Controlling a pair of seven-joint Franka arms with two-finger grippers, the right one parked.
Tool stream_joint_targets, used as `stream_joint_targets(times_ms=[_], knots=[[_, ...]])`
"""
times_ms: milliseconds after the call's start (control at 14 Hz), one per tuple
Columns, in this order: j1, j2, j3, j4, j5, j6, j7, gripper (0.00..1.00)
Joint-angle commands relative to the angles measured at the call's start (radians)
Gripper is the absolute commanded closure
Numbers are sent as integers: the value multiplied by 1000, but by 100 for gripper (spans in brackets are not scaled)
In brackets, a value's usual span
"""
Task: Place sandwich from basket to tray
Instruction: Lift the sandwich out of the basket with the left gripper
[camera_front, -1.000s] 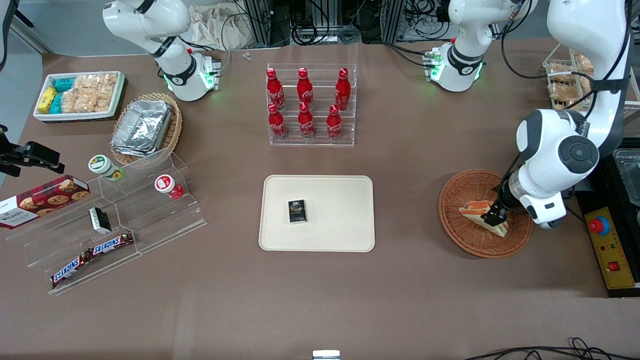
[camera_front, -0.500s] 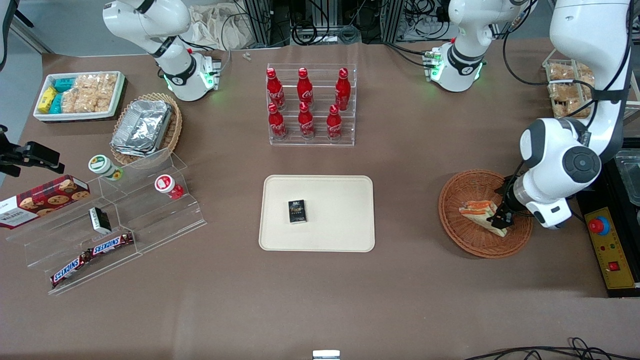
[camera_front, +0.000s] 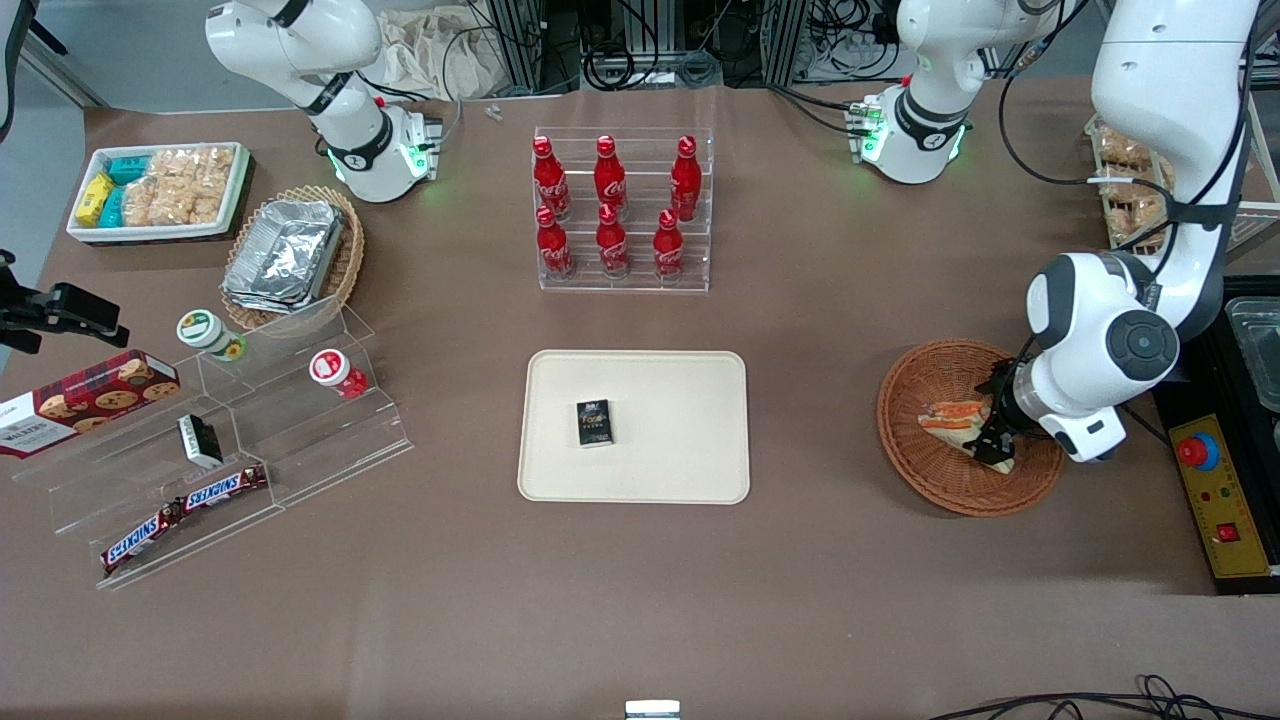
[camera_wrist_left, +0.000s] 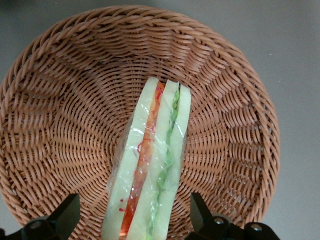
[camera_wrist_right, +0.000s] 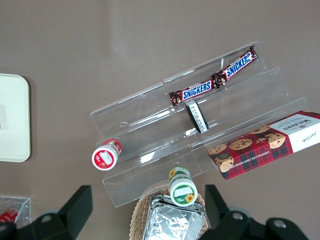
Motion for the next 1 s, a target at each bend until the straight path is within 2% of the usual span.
stream_joint_targets(times_ms=[0, 71, 143, 500, 714, 929], knots=[[-2, 9, -4, -11, 13, 41, -64, 45], [-2, 9, -4, -11, 15, 41, -71, 78], [-2, 4, -4, -12, 16, 39, -70, 100], [-11, -49, -24, 8, 35, -15, -20, 100], [-9, -94, -92, 124, 32, -230, 55, 100], [-11, -97, -216, 280, 32, -437, 80, 100]])
